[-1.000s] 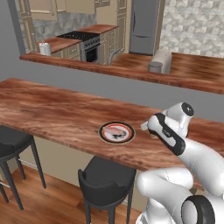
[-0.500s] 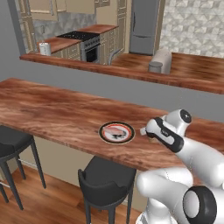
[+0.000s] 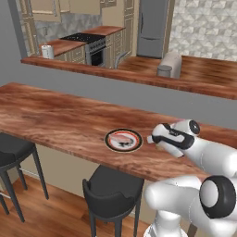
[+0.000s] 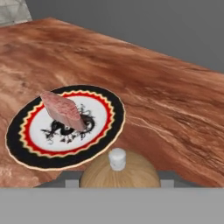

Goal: Retrieve the shaker from the cabinet and place it next the steak on a plate on the dining table.

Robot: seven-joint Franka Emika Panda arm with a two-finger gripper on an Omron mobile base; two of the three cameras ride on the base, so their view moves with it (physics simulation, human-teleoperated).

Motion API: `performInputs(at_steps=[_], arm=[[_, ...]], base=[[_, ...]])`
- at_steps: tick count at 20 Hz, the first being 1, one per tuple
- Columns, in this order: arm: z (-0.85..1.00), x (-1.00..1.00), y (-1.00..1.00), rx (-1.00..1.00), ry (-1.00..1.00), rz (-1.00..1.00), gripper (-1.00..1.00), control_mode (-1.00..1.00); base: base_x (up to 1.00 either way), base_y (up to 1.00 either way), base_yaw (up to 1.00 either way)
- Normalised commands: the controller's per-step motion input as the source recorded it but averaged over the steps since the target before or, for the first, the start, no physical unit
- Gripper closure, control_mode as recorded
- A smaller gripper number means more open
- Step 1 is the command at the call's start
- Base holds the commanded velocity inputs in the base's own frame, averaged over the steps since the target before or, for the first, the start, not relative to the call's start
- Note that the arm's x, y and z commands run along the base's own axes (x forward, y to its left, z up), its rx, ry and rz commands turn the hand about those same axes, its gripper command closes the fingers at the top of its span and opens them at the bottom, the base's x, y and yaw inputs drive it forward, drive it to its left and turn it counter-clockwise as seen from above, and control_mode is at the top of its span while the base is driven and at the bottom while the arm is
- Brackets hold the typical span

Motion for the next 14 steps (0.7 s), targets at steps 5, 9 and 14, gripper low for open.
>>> performInputs(at_steps=[5, 9, 14], arm=[[-0.4, 0.01, 0.14, 0.0, -0.09, 0.0, 1.0, -1.0], [-0.38, 0.0, 0.12, 0.0, -0.07, 0.0, -1.0, -1.0], [-0.16, 0.0, 0.02, 0.0, -0.04, 0.0, -1.0, -1.0]], base=[[0.0, 0.0, 0.0], [0.0, 0.0, 0.0], [0.0, 0.0, 0.0]])
